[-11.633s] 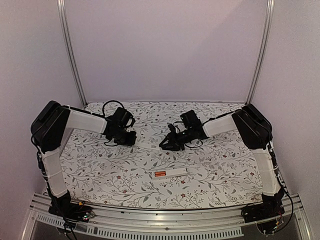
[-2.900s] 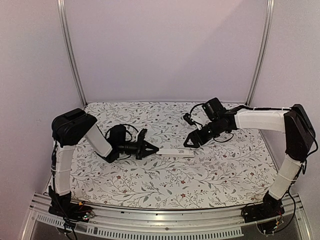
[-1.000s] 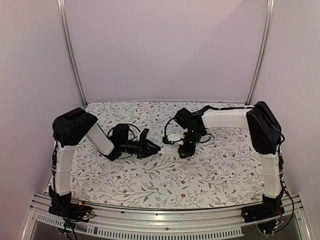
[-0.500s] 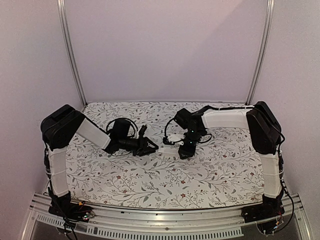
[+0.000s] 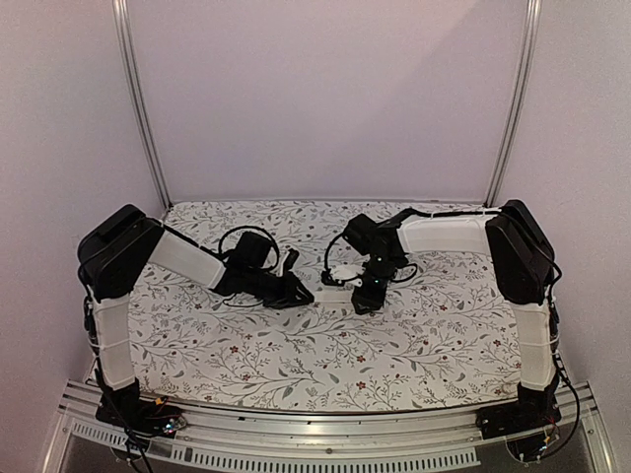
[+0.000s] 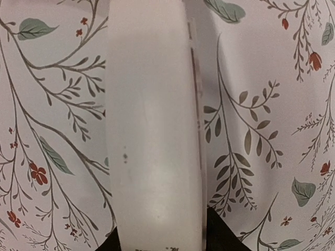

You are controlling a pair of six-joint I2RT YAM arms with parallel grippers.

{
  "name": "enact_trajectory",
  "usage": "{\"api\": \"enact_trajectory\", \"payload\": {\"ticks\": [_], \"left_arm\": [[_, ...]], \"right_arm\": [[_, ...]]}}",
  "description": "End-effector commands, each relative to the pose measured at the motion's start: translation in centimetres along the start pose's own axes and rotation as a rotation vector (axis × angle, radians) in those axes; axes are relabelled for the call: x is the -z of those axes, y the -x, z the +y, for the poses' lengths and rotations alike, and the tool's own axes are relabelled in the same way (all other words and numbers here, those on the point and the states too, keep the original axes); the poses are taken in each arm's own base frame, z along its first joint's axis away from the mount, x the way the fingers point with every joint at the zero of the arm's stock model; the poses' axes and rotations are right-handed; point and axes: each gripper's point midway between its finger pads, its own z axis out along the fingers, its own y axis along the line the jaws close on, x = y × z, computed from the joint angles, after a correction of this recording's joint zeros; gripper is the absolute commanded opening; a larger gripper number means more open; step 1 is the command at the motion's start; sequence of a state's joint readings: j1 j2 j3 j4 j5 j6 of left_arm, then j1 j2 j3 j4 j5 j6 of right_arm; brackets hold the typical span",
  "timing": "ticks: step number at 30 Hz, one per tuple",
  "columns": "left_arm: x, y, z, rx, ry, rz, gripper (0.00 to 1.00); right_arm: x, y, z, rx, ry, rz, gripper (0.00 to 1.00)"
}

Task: Load the batteries into the remote control
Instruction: Load the battery cover onto the remote control without the battery cover.

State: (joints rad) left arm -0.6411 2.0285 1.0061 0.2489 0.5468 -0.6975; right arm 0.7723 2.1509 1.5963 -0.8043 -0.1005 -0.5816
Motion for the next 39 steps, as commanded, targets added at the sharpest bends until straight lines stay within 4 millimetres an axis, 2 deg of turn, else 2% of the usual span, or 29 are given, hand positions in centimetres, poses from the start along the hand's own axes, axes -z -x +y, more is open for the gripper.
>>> {"api": "enact_trajectory", "payload": {"ticks": [1, 4, 8, 15, 19, 23, 27, 39], "left_arm": [[1.1, 0.8, -1.0, -0.053, 0.028, -0.028, 0.23], [1.6, 1.1, -1.9, -0.076, 0.007, -0.038, 0.31], [2.0, 1.4, -2.3, -0.088, 0.002, -0.045, 0.32], [3.1, 2.1, 0.2, -0.074, 0.147, -0.086, 0.23], [2.6, 1.5, 1.5, -0.111, 0.243, -0.054, 0.18], [2.0, 0.9, 1.5, -0.112, 0.242, -0.032, 0.16], [1.2, 0.9, 0.9, -0.123, 0.226, -0.022, 0.15], [-0.5, 1.1, -0.8, -0.148, 0.174, -0.001, 0.14]], "right_arm": [[-0.7, 0.1, 0.0, -0.003, 0.0, 0.021, 0.41], [-0.7, 0.1, -0.1, -0.004, -0.001, 0.022, 0.4], [-0.7, 0.0, -0.1, -0.004, -0.002, 0.024, 0.4], [-0.7, 0.0, -0.2, -0.003, -0.009, 0.026, 0.39], [-0.6, 0.1, -0.2, -0.003, -0.011, 0.025, 0.39], [-0.6, 0.0, -0.3, -0.005, -0.01, 0.026, 0.4], [-0.6, 0.1, -0.3, -0.005, -0.012, 0.026, 0.44], [-0.8, 0.2, -0.3, -0.007, -0.001, 0.031, 0.45]]}}
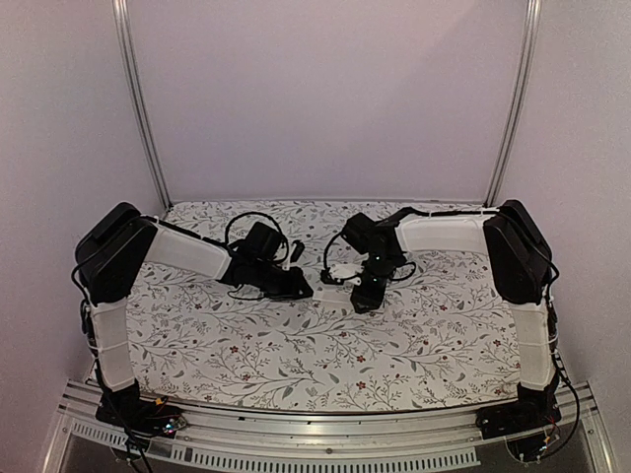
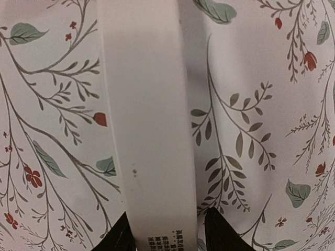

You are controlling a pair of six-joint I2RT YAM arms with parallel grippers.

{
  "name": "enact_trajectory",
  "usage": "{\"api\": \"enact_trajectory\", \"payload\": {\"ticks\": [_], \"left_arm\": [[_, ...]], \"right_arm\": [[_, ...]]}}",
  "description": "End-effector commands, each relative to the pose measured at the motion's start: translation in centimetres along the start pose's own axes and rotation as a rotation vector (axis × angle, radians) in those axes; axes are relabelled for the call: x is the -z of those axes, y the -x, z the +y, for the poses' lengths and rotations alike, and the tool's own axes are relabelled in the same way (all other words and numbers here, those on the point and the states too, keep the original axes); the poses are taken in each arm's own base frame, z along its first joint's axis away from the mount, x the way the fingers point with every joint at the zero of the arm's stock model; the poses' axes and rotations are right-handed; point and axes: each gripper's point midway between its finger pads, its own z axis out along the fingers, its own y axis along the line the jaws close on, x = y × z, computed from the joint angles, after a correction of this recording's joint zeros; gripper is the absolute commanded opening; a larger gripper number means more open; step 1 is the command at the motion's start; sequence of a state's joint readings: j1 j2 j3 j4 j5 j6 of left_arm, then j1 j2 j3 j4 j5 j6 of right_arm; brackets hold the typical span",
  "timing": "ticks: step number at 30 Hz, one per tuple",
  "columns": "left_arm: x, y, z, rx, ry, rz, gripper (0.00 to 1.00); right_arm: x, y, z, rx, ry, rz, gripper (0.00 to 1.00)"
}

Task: Load the batteries into the remote control
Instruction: Load the battery cover onto the remote control without the battery cover.

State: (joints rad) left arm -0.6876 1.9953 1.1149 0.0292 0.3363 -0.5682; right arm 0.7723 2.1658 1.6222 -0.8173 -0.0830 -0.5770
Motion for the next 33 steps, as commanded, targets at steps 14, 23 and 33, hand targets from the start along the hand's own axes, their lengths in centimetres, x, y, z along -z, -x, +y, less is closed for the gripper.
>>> {"api": "enact_trajectory", "payload": {"ticks": [14, 23, 33], "left_arm": [[-0.9, -0.3, -2.0, -0.026, -0.061, 0.022, 0.14], [0.5, 0.1, -0.9, 0.009, -0.054, -0.025, 0.16], [1.0, 0.6, 0.0, 0.024, -0.045, -0.051, 0.2]], "right_arm": [[-0.9, 0.0, 0.1, -0.005, 0.01, 0.026, 0.45], [-1.1, -0.1, 0.1, -0.008, 0.012, 0.035, 0.41], [-1.1, -0.3, 0.1, -0.007, 0.01, 0.042, 0.36]]}}
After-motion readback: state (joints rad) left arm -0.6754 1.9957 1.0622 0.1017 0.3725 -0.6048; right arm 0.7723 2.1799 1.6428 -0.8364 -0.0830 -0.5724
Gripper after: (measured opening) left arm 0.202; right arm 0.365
